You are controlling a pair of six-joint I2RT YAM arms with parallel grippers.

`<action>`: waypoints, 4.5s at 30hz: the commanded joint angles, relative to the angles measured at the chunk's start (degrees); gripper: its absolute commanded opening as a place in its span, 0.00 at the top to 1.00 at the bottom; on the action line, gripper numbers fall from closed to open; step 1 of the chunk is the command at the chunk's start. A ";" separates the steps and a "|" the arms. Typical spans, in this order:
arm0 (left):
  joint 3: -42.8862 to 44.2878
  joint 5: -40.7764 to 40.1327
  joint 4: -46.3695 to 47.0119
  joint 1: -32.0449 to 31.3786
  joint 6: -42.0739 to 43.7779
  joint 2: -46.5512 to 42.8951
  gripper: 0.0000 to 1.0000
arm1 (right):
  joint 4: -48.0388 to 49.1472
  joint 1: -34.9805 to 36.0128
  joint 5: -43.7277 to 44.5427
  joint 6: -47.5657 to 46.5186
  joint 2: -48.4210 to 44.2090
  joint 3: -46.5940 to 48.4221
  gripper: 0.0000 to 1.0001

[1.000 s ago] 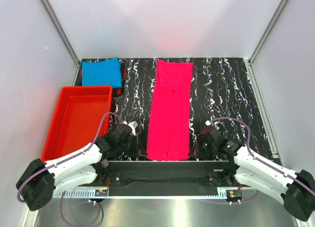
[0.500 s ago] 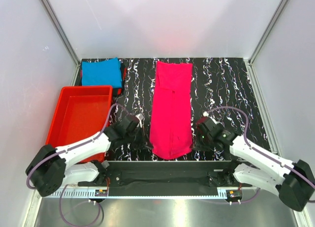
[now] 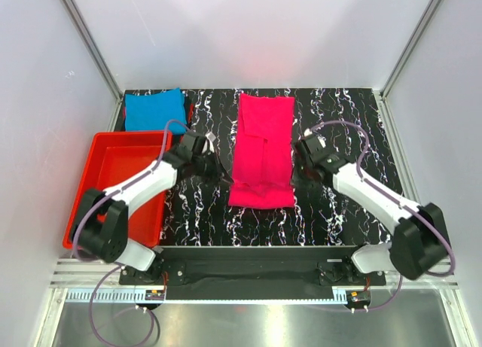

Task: Fold and stack the t-shirts
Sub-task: Fold the tshirt

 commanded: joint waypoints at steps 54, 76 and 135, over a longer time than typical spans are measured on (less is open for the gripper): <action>49.68 13.17 1.84 14.15 6.32 47.95 1.00 | 9.50 -19.82 -13.67 -14.91 41.53 37.88 1.00; 55.93 10.62 -3.61 17.22 10.71 47.25 0.62 | 6.69 -21.75 -15.16 -12.00 41.88 41.05 0.71; 7.76 -0.01 4.56 7.12 11.86 27.21 0.85 | 21.54 -21.66 -32.83 -11.83 26.41 -4.66 0.45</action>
